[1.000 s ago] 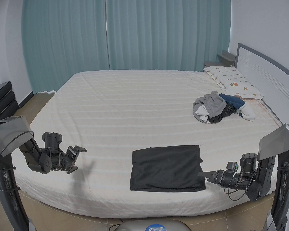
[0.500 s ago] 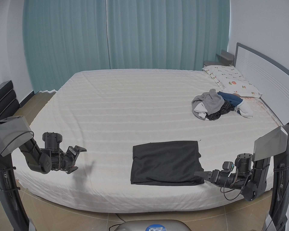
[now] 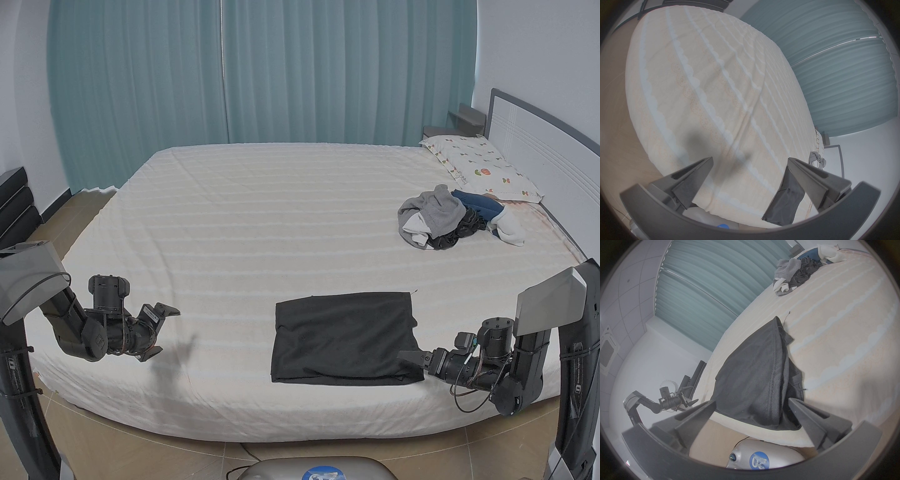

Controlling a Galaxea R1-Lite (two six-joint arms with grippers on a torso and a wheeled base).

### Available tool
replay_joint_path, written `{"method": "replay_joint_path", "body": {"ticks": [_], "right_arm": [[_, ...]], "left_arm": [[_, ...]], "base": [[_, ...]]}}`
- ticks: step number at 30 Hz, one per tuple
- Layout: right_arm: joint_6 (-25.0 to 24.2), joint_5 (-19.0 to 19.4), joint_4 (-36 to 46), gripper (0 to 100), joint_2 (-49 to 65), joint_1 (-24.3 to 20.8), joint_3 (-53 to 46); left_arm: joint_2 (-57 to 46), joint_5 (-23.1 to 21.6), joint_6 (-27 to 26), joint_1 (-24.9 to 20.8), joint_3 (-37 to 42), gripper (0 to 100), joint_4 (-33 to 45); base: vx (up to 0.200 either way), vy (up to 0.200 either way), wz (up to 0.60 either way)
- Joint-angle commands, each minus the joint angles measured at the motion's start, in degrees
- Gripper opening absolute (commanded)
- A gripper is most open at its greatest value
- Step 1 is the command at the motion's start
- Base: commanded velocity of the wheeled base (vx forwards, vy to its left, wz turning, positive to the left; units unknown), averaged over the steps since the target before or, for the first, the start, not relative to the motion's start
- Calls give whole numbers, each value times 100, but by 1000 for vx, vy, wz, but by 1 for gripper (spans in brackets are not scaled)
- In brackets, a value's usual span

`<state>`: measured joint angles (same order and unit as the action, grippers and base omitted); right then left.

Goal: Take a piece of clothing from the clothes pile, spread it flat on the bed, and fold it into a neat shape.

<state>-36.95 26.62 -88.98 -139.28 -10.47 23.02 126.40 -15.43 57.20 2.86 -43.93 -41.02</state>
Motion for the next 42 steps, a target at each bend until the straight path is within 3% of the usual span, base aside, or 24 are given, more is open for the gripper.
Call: {"method": "replay_joint_path", "body": {"ticks": [1,9,42], "right_arm": [[12,-193,-58,0,-187,-60,142],[39,-351,-58,0,-117,1,19],[461,-298,-58,0,103,326,-553]], "left_arm": [[7,5,2,4,-1,100,-2],[7,5,2,4,-1,100,-2],[7,-4,2,4,-1,100,-2]], "base": [[0,0,0],[0,0,0],[0,0,0]]}}
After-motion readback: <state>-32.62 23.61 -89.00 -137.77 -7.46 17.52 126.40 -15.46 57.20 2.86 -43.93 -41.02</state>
